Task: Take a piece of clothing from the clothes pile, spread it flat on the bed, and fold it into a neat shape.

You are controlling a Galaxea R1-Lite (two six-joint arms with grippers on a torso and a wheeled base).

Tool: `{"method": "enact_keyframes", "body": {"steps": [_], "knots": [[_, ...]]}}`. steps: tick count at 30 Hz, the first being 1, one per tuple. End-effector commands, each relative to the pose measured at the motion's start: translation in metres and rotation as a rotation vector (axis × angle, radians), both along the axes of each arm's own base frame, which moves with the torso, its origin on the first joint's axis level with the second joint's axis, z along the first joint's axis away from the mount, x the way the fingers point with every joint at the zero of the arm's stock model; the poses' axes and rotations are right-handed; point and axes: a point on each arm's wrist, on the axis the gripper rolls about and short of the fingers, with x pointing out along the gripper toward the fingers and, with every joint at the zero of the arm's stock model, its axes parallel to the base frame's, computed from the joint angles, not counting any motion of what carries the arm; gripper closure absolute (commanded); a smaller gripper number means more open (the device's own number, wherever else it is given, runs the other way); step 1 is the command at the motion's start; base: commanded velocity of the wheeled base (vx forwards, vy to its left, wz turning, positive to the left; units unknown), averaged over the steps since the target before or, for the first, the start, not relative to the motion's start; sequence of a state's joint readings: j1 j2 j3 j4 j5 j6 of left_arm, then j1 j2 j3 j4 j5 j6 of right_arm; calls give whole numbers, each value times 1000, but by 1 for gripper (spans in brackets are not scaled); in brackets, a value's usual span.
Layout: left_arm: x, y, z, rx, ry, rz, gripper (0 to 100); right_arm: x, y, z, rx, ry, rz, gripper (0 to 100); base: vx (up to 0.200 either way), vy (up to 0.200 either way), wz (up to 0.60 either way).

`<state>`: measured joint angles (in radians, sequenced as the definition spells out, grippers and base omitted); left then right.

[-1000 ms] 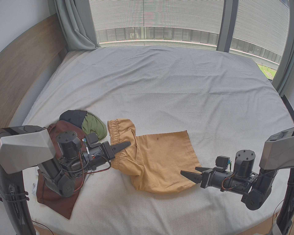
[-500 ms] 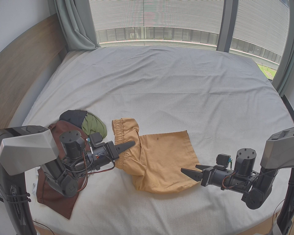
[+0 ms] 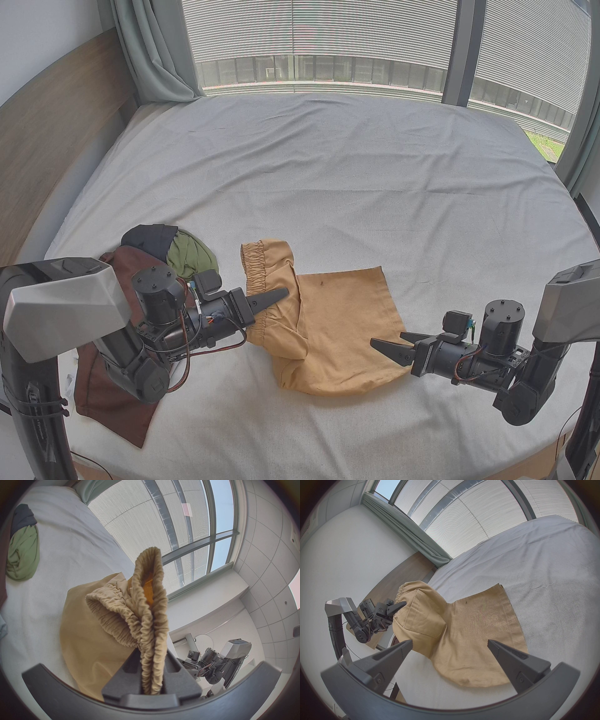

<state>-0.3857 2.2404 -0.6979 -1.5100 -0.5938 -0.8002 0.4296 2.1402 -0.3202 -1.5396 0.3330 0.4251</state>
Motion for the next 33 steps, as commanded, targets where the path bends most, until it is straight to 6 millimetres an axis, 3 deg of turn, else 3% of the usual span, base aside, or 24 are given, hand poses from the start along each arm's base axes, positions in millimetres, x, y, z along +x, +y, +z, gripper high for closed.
{"method": "enact_keyframes", "body": {"steps": [1, 23, 33], "knots": [[1, -6, -4, -7, 12, -14, 100, 0, 0, 1, 2, -4, -2, 0, 0, 0, 0], [0, -53, -4, -90, 76, -113, 100, 24, -12, 15, 40, -88, -70, 0, 0, 0, 0], [-1, -79, -30, -76, 107, -165, 100, 32, -19, 23, 52, -123, -100, 0, 0, 0, 0]]}}
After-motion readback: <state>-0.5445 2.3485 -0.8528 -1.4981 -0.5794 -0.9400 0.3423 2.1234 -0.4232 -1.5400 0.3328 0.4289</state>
